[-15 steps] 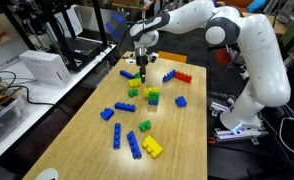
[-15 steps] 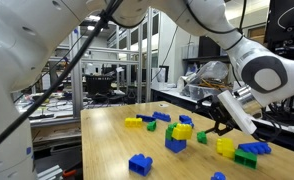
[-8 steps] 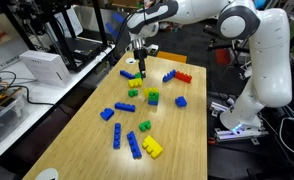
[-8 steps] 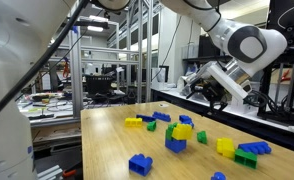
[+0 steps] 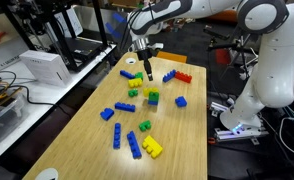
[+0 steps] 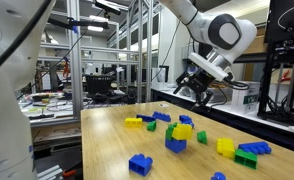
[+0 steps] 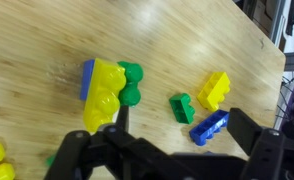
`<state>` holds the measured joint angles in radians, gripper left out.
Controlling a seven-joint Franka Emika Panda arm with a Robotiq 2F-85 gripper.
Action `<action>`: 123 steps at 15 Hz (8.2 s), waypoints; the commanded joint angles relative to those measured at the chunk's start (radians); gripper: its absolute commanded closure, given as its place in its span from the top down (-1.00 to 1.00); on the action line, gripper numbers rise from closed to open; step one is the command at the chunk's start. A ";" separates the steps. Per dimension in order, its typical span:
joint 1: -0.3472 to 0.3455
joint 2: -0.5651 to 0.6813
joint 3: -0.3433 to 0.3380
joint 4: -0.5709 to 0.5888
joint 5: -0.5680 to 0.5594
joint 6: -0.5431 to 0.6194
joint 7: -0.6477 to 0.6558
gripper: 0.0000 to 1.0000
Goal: Attach a three piece yellow Lego to the stack of Legos
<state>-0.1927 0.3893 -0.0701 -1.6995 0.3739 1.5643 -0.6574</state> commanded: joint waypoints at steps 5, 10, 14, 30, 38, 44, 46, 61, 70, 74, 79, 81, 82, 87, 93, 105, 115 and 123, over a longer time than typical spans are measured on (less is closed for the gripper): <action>0.031 -0.161 0.004 -0.258 -0.144 0.193 0.025 0.03; 0.049 -0.201 0.012 -0.359 -0.186 0.329 0.020 -0.67; 0.062 -0.204 0.024 -0.394 -0.187 0.411 0.013 -1.00; 0.075 -0.168 0.022 -0.389 -0.271 0.511 0.074 -1.00; 0.072 -0.172 0.025 -0.437 -0.332 0.532 0.068 -1.00; 0.074 -0.167 0.026 -0.433 -0.345 0.534 0.070 -1.00; 0.076 -0.167 0.028 -0.432 -0.346 0.533 0.070 -1.00; 0.120 -0.141 0.050 -0.454 -0.458 0.591 0.096 -1.00; 0.107 -0.176 0.069 -0.439 -0.380 0.570 0.045 -1.00; 0.097 -0.195 0.069 -0.443 -0.278 0.572 -0.008 -1.00; 0.096 -0.198 0.068 -0.454 -0.224 0.594 -0.055 -1.00; 0.097 -0.197 0.068 -0.458 -0.212 0.599 -0.072 -1.00; 0.098 -0.195 0.069 -0.462 -0.208 0.599 -0.081 -1.00; 0.105 -0.187 0.069 -0.485 -0.219 0.611 -0.102 -1.00; 0.107 -0.204 0.082 -0.493 -0.198 0.620 -0.133 -1.00; 0.097 -0.244 0.091 -0.517 -0.044 0.555 -0.302 -0.06; 0.098 -0.314 0.063 -0.508 0.003 0.526 -0.270 1.00; 0.081 -0.226 0.005 -0.385 0.031 0.516 -0.172 1.00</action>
<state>-0.0964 0.1103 -0.0567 -2.1654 0.4332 2.1028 -0.8760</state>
